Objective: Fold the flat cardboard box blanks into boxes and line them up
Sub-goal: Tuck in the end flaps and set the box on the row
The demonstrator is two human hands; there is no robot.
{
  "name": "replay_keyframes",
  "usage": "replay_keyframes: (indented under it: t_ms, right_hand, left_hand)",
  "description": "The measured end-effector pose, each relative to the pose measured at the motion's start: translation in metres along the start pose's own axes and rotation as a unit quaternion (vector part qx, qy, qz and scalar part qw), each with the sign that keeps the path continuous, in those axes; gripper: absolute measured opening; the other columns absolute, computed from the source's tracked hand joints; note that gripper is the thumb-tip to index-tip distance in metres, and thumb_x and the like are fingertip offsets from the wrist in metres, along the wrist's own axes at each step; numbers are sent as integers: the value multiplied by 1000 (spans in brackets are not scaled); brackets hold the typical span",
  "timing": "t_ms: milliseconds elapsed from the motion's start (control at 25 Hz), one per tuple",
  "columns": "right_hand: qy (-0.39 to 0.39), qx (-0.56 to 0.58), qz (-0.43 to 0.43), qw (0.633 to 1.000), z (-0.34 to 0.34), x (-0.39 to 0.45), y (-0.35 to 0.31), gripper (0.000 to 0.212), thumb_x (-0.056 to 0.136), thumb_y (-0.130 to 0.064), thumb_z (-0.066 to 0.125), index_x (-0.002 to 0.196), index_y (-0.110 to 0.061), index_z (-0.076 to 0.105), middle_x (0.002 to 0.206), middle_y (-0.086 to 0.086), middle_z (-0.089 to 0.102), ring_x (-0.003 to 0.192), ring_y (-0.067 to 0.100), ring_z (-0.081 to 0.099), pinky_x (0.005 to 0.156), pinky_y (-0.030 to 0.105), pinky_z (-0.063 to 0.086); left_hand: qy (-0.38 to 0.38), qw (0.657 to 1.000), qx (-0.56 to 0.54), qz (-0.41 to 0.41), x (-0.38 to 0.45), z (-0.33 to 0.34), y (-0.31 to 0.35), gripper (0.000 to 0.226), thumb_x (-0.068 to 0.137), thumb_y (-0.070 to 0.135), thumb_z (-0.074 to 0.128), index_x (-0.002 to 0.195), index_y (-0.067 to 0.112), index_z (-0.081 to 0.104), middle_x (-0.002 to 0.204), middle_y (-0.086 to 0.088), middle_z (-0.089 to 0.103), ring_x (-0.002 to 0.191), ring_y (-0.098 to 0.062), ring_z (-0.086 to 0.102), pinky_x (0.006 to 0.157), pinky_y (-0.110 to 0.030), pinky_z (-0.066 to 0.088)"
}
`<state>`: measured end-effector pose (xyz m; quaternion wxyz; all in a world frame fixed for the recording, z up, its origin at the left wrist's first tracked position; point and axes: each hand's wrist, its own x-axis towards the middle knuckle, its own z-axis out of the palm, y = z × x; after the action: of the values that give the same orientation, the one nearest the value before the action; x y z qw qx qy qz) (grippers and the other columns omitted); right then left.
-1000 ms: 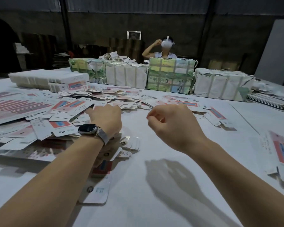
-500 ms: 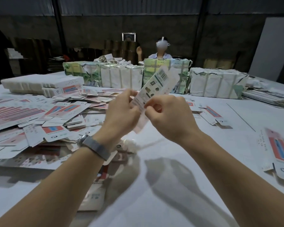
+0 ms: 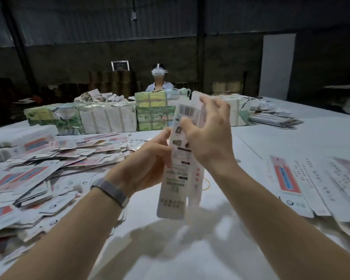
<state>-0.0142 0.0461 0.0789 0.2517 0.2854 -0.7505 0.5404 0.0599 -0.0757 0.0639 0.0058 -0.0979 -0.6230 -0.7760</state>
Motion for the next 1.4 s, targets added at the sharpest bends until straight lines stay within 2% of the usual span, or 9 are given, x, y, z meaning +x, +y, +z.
replay_keyframes:
  t_ms: [120, 280, 400, 520, 640, 720, 1000, 1200, 1400]
  right_hand:
    - [-25, -26, -30, 999, -5, 1, 2, 44, 89, -40, 59, 129, -23, 61, 118, -8, 38, 117, 18, 48, 100, 44, 47]
    - [-18, -97, -60, 993, -18, 3, 8, 37, 91, -41, 55, 121, -25, 68, 116, -5, 42, 113, 20, 42, 97, 45, 44]
    - [0, -150, -103, 983, -24, 3, 10, 38, 90, -43, 50, 115, -24, 72, 127, -1, 49, 114, 22, 40, 93, 39, 41]
    - [7, -144, -119, 982, -25, 2, 9, 31, 92, -42, 58, 111, -23, 74, 105, -5, 46, 103, 19, 43, 82, 34, 43]
    - [-58, -96, -69, 991, -26, 5, 7, 26, 88, -51, 63, 101, -29, 69, 79, -15, 49, 80, 12, 55, 63, 32, 46]
    - [-124, -88, -4, 988, -32, 12, 9, 30, 85, -57, 62, 86, -28, 59, 77, -14, 59, 76, 13, 61, 61, 37, 54]
    - [-266, -73, 21, 961, -53, 28, 19, 39, 88, -61, 60, 76, -25, 68, 76, -15, 66, 72, 0, 59, 55, 24, 42]
    - [-211, 8, -21, 977, -48, 28, 21, 40, 92, -48, 63, 67, -16, 60, 56, -14, 57, 49, -2, 50, 46, 15, 38]
    - [-153, 126, -53, 979, -41, 21, 18, 29, 91, -34, 70, 74, -14, 57, 62, -2, 56, 56, 10, 50, 54, 35, 45]
  left_hand:
    - [-34, 996, -69, 44, 7, 12, -9, 82, 70, -9, 47, 146, 18, 36, 102, -18, 61, 86, -31, 64, 76, -46, 58]
    - [121, 987, 51, 87, 11, 20, -14, 54, 73, 11, 49, 126, 23, 49, 80, -9, 69, 62, -25, 68, 52, -34, 56]
    - [99, 984, 93, 113, 5, 24, -15, 53, 75, 9, 44, 126, 25, 42, 79, -3, 74, 63, -22, 73, 52, -29, 57]
    - [91, 981, 108, 133, 1, 23, -15, 53, 79, 9, 44, 129, 24, 36, 82, -1, 76, 65, -22, 74, 54, -27, 58]
    - [95, 981, 118, 121, -2, 22, -14, 33, 102, 34, 45, 133, 26, 36, 94, -12, 77, 73, -33, 76, 60, -34, 60]
    - [83, 983, 124, 107, -3, 22, -16, 35, 104, 49, 39, 131, 26, 38, 103, -20, 73, 83, -43, 74, 66, -43, 60]
    - [66, 986, 125, 91, -1, 21, -22, 29, 102, 45, 42, 127, 32, 37, 109, -18, 71, 88, -46, 72, 66, -48, 60]
    - [67, 981, 148, 107, 2, 21, -23, 30, 102, 50, 39, 128, 35, 35, 105, -19, 72, 86, -45, 72, 68, -49, 61]
    - [101, 969, 144, 172, 4, 25, -28, 39, 96, 47, 49, 130, 53, 32, 100, -14, 71, 74, -33, 72, 60, -38, 59]
